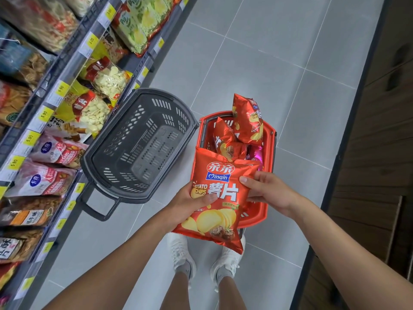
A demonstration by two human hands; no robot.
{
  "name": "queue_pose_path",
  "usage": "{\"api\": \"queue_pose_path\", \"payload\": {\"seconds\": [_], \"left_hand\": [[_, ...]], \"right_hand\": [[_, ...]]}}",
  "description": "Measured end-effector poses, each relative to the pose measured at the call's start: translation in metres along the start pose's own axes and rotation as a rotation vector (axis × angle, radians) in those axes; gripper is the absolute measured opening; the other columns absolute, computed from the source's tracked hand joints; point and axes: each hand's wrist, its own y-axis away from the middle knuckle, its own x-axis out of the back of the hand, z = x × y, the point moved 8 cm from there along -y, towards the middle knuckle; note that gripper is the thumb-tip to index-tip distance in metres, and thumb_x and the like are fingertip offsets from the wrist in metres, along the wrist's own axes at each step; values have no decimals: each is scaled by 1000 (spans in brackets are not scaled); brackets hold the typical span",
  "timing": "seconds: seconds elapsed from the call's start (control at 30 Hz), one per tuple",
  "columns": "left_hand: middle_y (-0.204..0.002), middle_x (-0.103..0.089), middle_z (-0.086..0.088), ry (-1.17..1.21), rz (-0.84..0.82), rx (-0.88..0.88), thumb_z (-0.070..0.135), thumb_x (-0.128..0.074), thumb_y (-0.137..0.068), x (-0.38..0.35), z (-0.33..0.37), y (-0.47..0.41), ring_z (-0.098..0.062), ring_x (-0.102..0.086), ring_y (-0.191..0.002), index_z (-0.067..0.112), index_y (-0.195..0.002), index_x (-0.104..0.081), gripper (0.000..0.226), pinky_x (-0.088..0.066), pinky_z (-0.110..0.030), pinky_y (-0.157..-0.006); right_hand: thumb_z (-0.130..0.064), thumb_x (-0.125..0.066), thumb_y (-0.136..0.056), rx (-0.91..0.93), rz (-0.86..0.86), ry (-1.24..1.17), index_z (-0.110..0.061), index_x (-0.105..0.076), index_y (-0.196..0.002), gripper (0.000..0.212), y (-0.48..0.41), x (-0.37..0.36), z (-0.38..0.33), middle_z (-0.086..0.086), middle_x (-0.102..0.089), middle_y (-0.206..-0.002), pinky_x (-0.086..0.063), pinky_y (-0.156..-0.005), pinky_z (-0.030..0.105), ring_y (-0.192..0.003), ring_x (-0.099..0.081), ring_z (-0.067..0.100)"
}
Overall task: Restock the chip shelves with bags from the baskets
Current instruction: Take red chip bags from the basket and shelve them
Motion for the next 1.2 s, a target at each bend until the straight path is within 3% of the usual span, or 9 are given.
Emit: {"api": "queue_pose_path", "payload": {"seconds": [0.2,0.4,0.5,0.57,0.67,0.8,0.97,1.2], "left_hand": [[-110,-78,11,8,117,-46,53,-86,-68,18,-4,-2,-11,-78,-94,36,-121,-63,61,-64,-37,-84],[-105,-79,11,40,398,-94,43,-93,-74,71,-20,-3,-11,-78,-92,35,-119,-66,53,-64,-46,-87],[-106,-77,13,35,514,-76,50,-91,-73,94,-30,-2,-12,-77,-93,37,-118,-63,55,-64,-44,-85],[-111,-75,14,10,540,-59,61,-89,-70,103,-36,-4,-14,-76,-97,39,-125,-60,66,-64,-47,-86],[-112,-73,16,-28,549,-47,61,-86,-73,109,-43,-6,-12,-74,-97,39,-128,-57,66,-63,-45,-85],[-106,-68,21,-73,563,-30,57,-83,-78,117,-49,-5,-8,-71,-94,40,-127,-53,60,-61,-35,-77],[-110,-66,17,-117,592,6,58,-82,-78,132,-59,-3,-12,-70,-96,41,-127,-50,61,-61,-43,-86],[-119,-70,13,-135,594,-9,66,-82,-74,135,-47,7,-16,-73,-102,39,-132,-53,71,-62,-50,-89]], "right_hand": [[-39,-65,-97,-28,38,-1,-20,-67,-121,30,-14,-4,13,1,-78,-111,-57,-94,38,-103,-75,21],[-32,-69,-97,-35,391,64,-14,-68,-116,26,-37,40,46,6,-73,-111,-57,-85,35,-99,-70,21],[-27,-76,-92,-71,514,256,-9,-65,-125,39,-47,54,70,4,-71,-109,-56,-92,39,-99,-67,21],[-27,-78,-89,-81,526,456,-10,-60,-134,51,-55,51,79,5,-68,-123,-53,-98,40,-114,-65,26],[-28,-78,-89,-124,491,594,-12,-51,-144,63,-66,41,91,8,-64,-135,-51,-90,35,-118,-64,29],[-31,-77,-88,-168,472,685,-13,-58,-137,56,-84,34,108,9,-70,-124,-56,-89,36,-107,-68,30],[-35,-70,-95,-220,524,808,-19,-63,-135,44,-93,41,112,9,-71,-119,-58,-87,39,-102,-69,29],[-43,-65,-94,63,516,768,-15,-72,-107,32,-75,45,73,0,-69,-105,-55,-86,37,-97,-67,22]]}}
